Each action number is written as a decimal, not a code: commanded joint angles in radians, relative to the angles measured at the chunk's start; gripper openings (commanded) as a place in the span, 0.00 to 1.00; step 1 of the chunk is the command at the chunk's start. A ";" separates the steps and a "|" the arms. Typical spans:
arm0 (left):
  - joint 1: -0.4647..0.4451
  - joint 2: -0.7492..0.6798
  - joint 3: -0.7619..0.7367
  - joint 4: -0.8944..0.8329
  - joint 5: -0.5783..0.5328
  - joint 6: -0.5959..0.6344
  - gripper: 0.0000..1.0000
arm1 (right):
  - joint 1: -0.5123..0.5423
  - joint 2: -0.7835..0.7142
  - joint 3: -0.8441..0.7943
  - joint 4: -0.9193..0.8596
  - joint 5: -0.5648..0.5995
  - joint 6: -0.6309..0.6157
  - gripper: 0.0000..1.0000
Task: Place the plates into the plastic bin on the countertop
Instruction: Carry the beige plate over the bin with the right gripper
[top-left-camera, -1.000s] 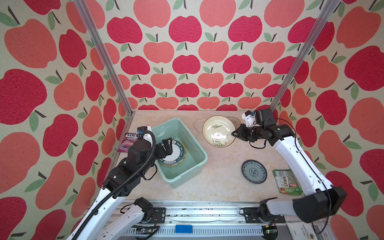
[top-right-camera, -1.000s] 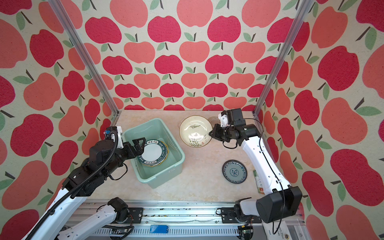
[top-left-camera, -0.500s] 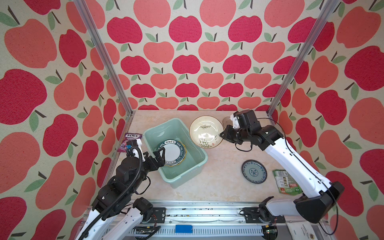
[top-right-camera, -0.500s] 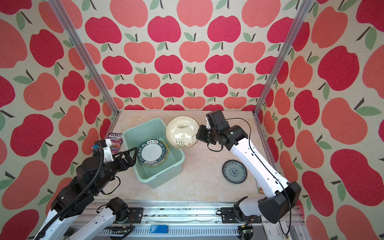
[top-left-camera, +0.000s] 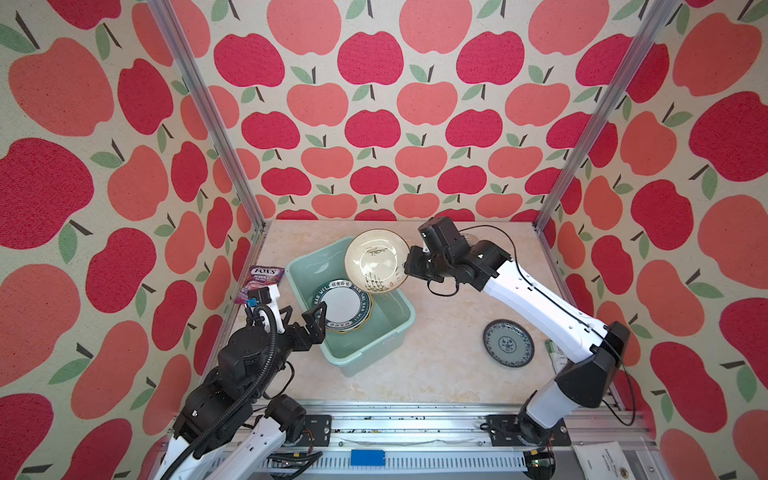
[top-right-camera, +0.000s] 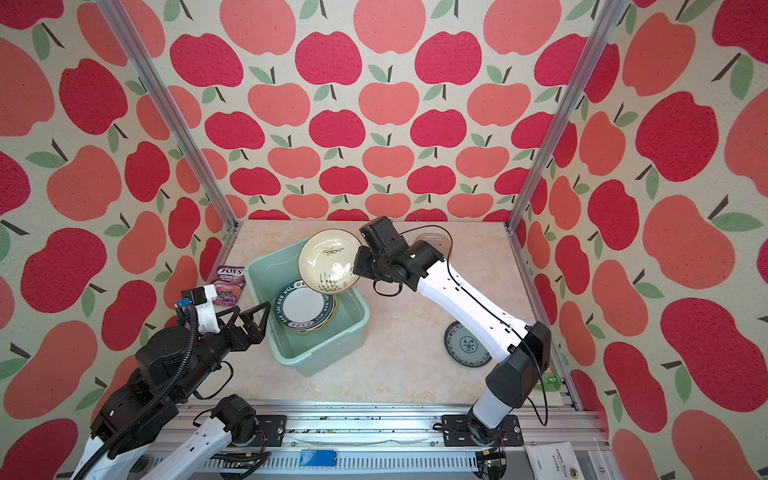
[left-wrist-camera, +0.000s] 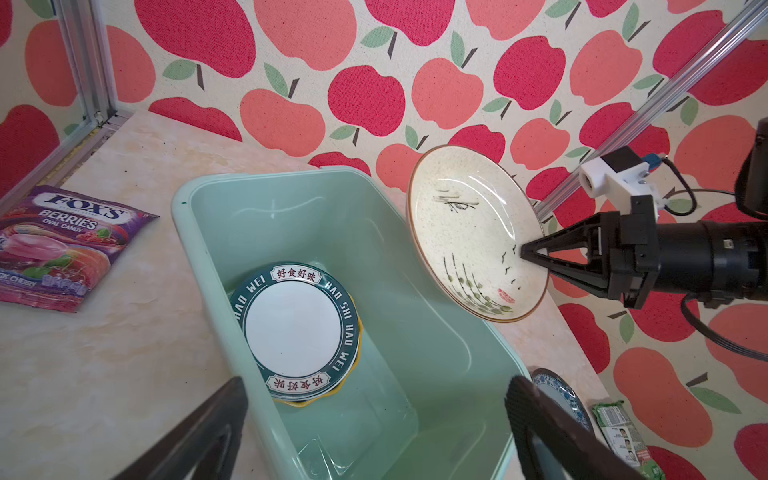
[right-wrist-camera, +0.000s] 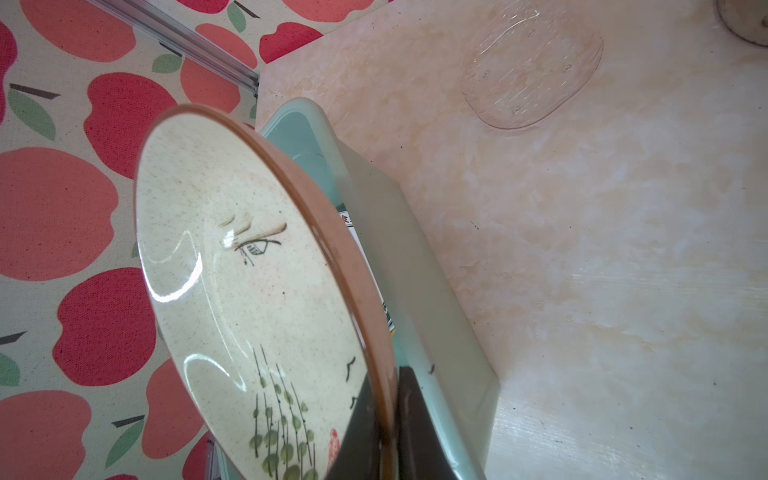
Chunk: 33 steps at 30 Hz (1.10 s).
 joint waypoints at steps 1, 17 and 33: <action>0.004 -0.003 -0.009 0.031 0.047 0.082 0.99 | 0.048 0.046 0.092 0.088 0.075 0.072 0.00; 0.004 0.011 0.062 0.022 0.063 0.243 0.99 | 0.200 0.261 0.263 -0.061 0.273 0.429 0.00; 0.004 0.022 0.130 -0.054 -0.007 0.155 0.99 | 0.258 0.452 0.458 -0.272 0.338 0.843 0.00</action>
